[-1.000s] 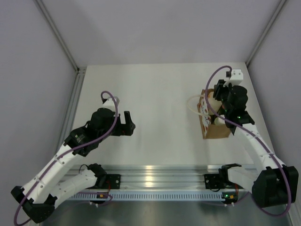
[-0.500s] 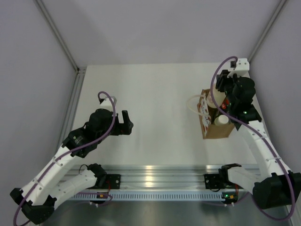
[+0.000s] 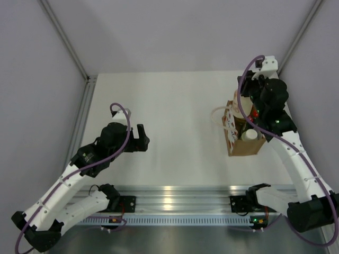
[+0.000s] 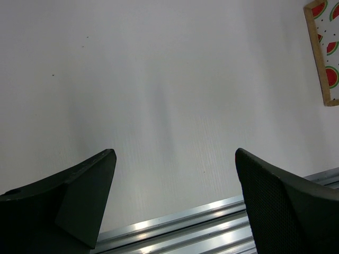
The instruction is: Take the personal care products out of the canvas bag
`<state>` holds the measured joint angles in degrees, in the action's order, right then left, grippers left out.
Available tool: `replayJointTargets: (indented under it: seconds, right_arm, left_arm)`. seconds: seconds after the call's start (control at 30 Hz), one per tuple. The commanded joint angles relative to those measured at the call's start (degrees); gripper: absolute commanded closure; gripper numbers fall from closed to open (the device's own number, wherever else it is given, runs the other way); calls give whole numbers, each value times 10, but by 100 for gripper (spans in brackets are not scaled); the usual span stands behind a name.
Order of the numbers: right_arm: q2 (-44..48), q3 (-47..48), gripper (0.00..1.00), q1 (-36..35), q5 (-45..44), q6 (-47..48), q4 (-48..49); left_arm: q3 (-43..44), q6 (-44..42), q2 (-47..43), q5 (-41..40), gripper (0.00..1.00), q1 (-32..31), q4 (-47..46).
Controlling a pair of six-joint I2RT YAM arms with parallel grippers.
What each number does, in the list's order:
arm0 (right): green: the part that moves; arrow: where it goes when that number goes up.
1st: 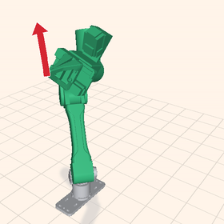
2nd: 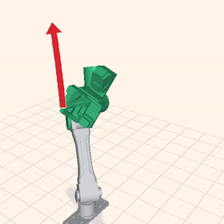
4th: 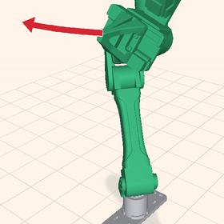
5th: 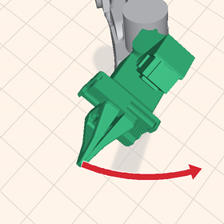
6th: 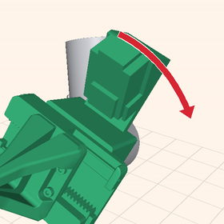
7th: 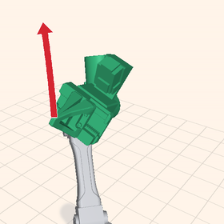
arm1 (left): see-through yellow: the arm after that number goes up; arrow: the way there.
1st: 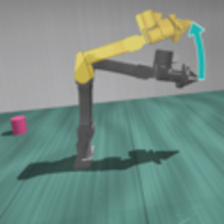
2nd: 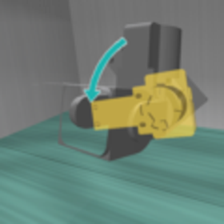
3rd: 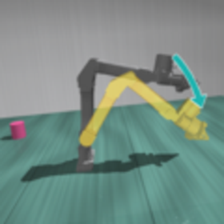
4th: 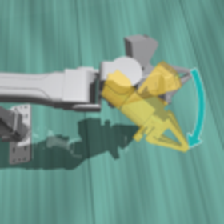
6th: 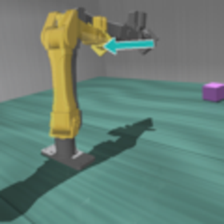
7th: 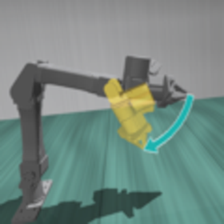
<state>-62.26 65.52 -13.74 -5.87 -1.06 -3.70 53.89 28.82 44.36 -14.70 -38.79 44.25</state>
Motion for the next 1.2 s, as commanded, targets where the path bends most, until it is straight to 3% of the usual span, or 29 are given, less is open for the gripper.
replayJointTargets:
  seconds: [0.0, 0.33, 0.5, 1.17]
  right_arm:
    - [-5, 74, 100, -40, 10, 27, 67]
    - [-84, 137, 100, -158, -49, 65, 71]
    - [-129, 134, 100, -204, -59, 55, 141]
    - [-335, 132, 100, -244, 31, -36, 341]
  left_arm:
    - [-4, 3, -9, -12, 2, -3, -5]
    - [-10, 7, -12, -16, 2, -2, -5]
    - [-12, 8, -16, -20, 2, -2, -5]
    - [-15, 11, -34, -25, 2, -2, -5]
